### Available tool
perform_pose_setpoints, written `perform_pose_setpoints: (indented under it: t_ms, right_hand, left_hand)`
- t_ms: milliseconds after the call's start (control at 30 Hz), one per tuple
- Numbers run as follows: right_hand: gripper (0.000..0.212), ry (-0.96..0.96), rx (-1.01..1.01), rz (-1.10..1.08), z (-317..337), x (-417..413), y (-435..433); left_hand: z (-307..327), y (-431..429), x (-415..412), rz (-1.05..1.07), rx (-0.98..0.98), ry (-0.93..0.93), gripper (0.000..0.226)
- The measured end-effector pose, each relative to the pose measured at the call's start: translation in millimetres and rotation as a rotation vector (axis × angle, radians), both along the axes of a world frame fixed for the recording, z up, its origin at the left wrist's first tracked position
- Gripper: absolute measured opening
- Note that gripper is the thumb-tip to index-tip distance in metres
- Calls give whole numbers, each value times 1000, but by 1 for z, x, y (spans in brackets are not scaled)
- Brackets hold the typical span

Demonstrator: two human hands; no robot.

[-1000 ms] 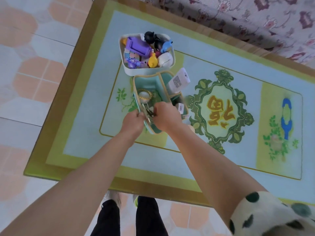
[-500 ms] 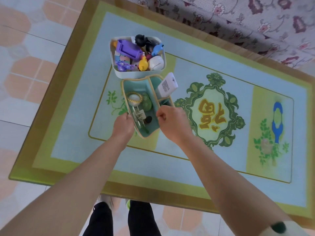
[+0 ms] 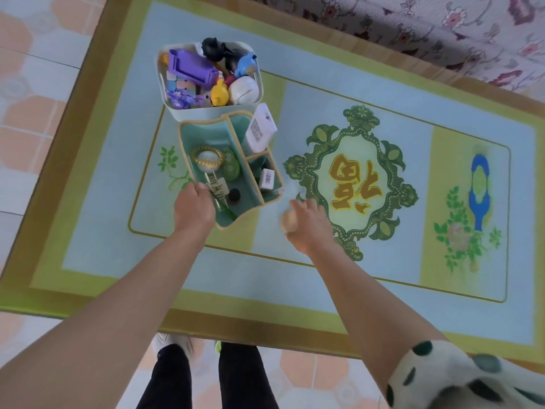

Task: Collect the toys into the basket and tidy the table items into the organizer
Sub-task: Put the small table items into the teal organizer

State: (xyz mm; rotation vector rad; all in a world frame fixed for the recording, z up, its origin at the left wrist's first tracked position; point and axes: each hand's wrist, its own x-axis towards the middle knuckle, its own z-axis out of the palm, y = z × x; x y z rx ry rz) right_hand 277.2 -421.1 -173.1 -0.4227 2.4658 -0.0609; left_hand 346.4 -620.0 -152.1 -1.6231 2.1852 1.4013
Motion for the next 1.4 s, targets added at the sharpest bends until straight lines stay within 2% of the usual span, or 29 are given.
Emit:
perform_pose_setpoints:
  t_ms: [133, 233, 367, 467, 567, 667, 733, 900, 1133, 1267, 1400]
  right_hand:
    - [52, 77, -35, 49, -15, 7, 2]
    - [46, 65, -99, -38, -12, 4, 4]
    - [53, 107, -320, -217, 20, -5, 3]
    - [55, 204, -512, -233, 59, -7, -4]
    - [55, 214, -705, -143, 100, -5, -22]
    - [55, 132, -781, -19, 120, -3, -55]
    - [57, 65, -761, 31, 122, -5, -81]
    - [49, 8, -551, 212, 89, -19, -141]
    - [42, 60, -220, 441, 39, -28, -176]
    - [45, 37, -204, 429, 34, -31, -182]
    - [41, 63, -360, 376, 51, -32, -174]
  left_hand:
    - [-1, 1, 1, -4, -11, 2, 32]
    - [1, 0, 2, -22, -5, 3, 34]
    - [3, 0, 3, -23, 26, -1, 37]
    - [8, 1, 4, -16, 76, 4, 34]
    - [12, -2, 5, -10, 120, 16, 28]
    - [15, -5, 6, 19, 192, 61, 28]
    - [17, -8, 5, 47, 245, 86, 28]
    - [18, -15, 10, 89, 369, 116, 30]
    - [17, -22, 15, 40, 392, 119, 35]
    - [18, -24, 14, 23, 388, 121, 32]
    - [20, -23, 15, 33, 391, 123, 31]
